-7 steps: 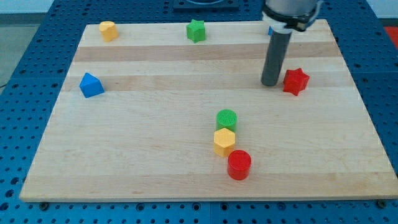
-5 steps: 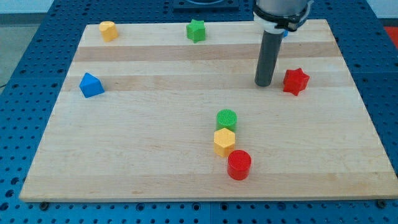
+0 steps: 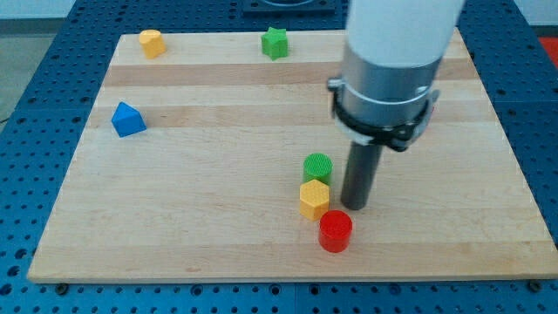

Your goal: Slide the yellow hexagon to the bottom left corner of the board

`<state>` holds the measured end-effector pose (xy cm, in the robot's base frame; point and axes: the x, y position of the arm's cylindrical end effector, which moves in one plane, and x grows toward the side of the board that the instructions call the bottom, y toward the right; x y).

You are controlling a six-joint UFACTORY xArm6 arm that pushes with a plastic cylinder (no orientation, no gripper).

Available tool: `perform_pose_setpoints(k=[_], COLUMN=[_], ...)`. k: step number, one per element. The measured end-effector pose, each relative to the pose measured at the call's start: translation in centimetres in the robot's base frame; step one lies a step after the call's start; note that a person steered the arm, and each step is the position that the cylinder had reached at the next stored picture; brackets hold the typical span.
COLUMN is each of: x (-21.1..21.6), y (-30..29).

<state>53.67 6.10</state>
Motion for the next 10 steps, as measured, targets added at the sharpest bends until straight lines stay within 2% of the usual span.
perform_pose_setpoints(k=[2, 3, 5, 7, 8, 9, 10], x=[-0.1, -0.1, 0.3, 2.4, 2.4, 1.7, -1.2], y=[-10.5, -13.8, -10.5, -21.1, -23.4, -19.7, -20.8])
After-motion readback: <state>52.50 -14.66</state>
